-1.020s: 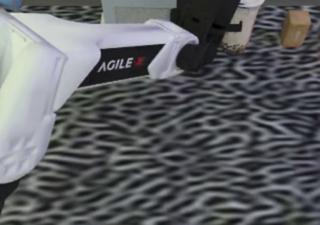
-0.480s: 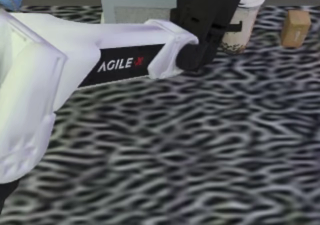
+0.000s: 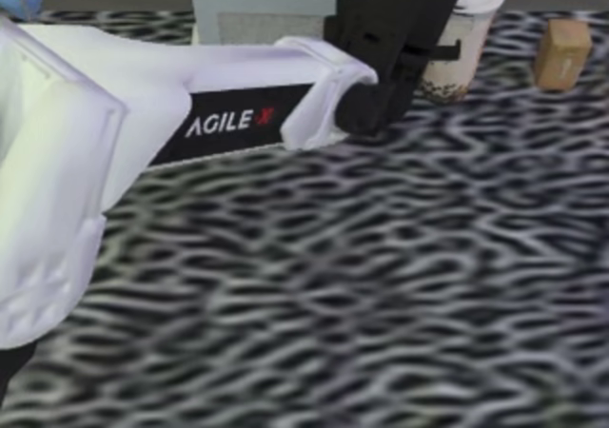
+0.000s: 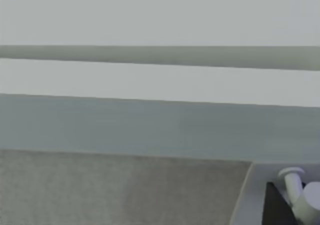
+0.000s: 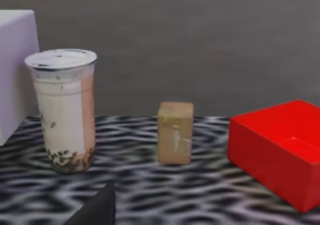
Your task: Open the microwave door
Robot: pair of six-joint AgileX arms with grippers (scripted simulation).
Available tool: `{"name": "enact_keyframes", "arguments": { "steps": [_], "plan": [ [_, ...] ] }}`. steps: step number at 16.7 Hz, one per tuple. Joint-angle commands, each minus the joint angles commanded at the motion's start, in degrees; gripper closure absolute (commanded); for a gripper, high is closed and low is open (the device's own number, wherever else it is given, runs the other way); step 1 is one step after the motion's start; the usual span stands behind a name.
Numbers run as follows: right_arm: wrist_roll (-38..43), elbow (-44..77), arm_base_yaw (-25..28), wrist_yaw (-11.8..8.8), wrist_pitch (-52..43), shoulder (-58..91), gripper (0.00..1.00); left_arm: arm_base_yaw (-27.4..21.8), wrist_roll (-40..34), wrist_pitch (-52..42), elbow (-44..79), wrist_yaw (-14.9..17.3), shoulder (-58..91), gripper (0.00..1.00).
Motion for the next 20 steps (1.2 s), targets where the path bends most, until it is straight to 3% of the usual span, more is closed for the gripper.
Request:
{"name": "enact_keyframes", "arguments": {
  "steps": [4,8,20],
  "plan": [
    [0.0,0.0,0.0,0.0,0.0,0.0,0.0,-0.6,-0.5,-0.7,0.7,0.7,0.8,1.0],
    [0.0,0.0,0.0,0.0,0.0,0.0,0.0,-0.3,-2.0,-9.2,9.3,2.7,5.0,1.0],
    [0.0,0.0,0.0,0.0,0.0,0.0,0.0,3.0,-9.9,-65.3,61.0,16.3,24.3,1.0]
  ]
}}
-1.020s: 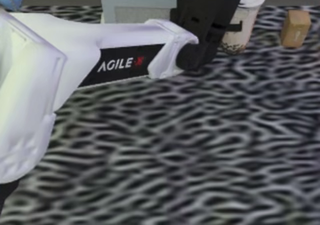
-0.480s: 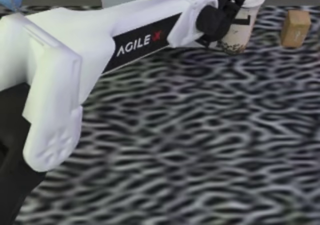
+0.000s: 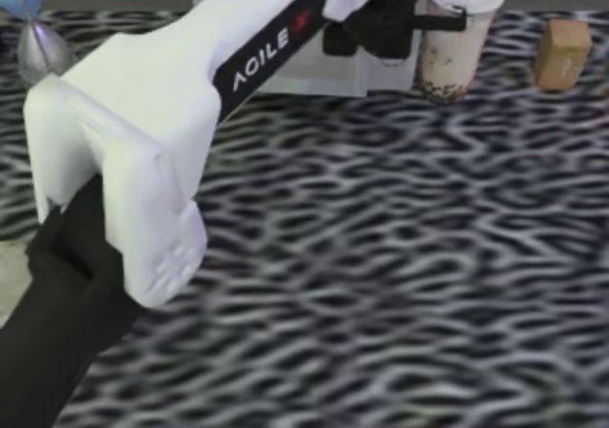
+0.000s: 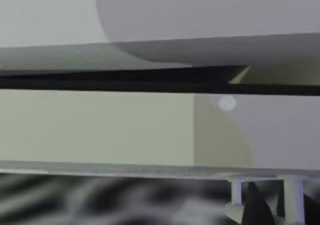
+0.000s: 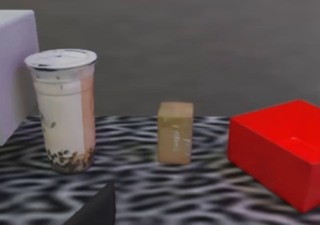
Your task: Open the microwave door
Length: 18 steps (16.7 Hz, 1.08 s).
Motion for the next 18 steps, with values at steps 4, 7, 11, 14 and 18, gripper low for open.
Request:
{"name": "enact_keyframes", "arguments": {
  "steps": [4,7,11,14,18],
  "plan": [
    [0.0,0.0,0.0,0.0,0.0,0.0,0.0,1.0,-1.5,-9.8,9.3,3.3,3.0,1.0],
    [0.0,0.0,0.0,0.0,0.0,0.0,0.0,1.1,-1.7,-11.0,10.5,3.7,3.4,1.0],
    [0.0,0.0,0.0,0.0,0.0,0.0,0.0,1.1,-1.7,-11.0,10.5,3.7,3.4,1.0],
    [0.0,0.0,0.0,0.0,0.0,0.0,0.0,1.1,-1.7,-11.0,10.5,3.7,3.4,1.0],
    [0.0,0.0,0.0,0.0,0.0,0.0,0.0,1.1,-1.7,-11.0,10.5,3.7,3.4,1.0]
  ]
}}
